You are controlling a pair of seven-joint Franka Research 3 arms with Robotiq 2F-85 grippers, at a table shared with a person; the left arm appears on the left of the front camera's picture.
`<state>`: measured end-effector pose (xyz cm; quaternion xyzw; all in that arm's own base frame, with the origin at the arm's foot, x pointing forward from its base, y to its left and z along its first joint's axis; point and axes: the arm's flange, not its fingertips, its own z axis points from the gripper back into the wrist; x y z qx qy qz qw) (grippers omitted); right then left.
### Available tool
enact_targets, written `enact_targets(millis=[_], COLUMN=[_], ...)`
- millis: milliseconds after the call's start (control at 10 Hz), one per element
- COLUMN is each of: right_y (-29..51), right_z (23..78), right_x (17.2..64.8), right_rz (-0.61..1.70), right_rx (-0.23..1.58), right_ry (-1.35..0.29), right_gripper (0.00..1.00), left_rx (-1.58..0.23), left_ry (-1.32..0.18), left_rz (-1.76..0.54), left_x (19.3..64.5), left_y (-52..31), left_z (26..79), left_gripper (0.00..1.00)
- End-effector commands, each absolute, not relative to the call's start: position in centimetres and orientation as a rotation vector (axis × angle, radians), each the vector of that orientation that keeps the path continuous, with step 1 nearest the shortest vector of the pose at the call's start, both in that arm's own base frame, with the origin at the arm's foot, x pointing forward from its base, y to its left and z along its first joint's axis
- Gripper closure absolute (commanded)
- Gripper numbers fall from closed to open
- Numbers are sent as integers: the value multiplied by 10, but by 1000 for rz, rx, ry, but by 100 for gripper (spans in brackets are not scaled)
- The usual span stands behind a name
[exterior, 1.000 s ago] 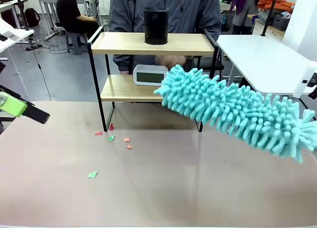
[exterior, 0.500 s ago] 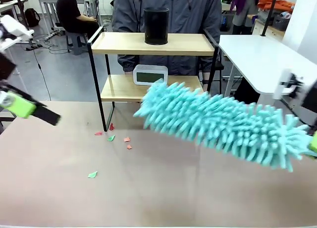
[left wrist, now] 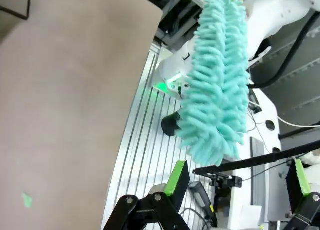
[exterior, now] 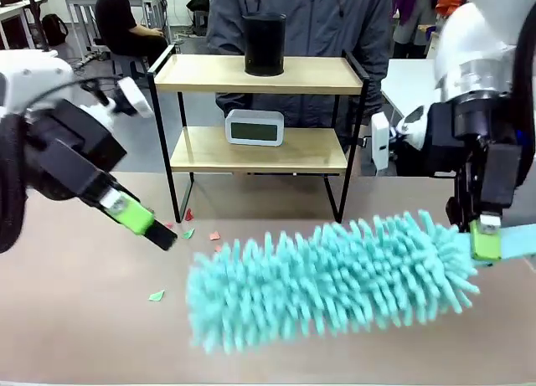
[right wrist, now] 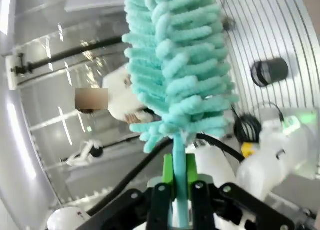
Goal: Clean the shelf.
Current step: Hand the Duster back to the human.
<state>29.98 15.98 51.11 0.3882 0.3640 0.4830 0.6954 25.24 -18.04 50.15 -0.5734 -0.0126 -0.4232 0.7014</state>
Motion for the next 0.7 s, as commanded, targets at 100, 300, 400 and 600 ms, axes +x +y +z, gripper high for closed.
enact_targets(millis=[100, 300, 400, 600], right_y=[155, 167, 169, 174], right_z=[532, 533, 530, 526], right_x=[302, 304, 306, 308], right_rz=[1265, 1304, 1293, 1291], right_rx=[763, 800, 805, 832], right_ry=[901, 816, 809, 786], right_gripper=[88, 88, 88, 88], left_rx=[-1227, -1236, -1233, -1240], left_ry=[55, 121, 156, 195], left_rz=[-961, -974, -981, -971], left_x=[262, 261, 258, 253], left_y=[-202, -215, -221, -231], left_z=[502, 490, 481, 469], left_gripper=[0, 0, 0, 0])
